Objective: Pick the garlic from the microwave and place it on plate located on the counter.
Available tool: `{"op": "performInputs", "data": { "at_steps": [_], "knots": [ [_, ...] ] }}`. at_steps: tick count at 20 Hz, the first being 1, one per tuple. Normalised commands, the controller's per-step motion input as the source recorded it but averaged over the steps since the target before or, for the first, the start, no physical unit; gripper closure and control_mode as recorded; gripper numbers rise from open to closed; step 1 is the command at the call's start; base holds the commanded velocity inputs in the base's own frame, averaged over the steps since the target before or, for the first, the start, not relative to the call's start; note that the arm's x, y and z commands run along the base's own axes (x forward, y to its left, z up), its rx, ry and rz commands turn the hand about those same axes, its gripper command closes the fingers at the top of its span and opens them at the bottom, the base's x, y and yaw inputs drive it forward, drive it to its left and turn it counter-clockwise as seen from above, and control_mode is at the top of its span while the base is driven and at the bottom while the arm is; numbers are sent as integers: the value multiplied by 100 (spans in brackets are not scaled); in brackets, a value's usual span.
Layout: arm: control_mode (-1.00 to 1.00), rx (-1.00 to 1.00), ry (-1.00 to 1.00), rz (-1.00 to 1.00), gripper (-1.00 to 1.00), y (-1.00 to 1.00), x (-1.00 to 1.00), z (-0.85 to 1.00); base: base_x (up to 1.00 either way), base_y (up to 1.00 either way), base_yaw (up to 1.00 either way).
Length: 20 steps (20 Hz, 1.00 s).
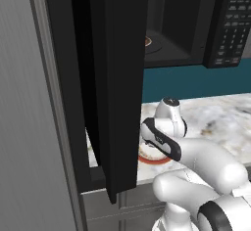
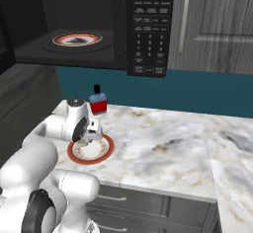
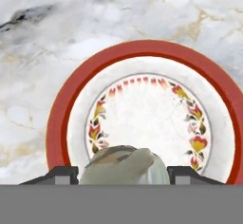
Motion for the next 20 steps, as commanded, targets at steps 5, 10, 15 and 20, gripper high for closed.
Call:
{"op": "performInputs", "data": {
  "at_steps": [5, 10, 15, 20],
  "knots": [
    [-100, -1, 0, 0, 100, 0, 22, -40, 0, 0, 0],
    [-100, 0, 0, 0, 100, 0, 7, -18, 0, 0, 0],
    [-100, 0, 0, 0, 100, 0, 1, -2, 0, 0, 0],
    [-100, 0, 0, 0, -100, 0, 0, 0, 0, 0, 0]
  ]
}}
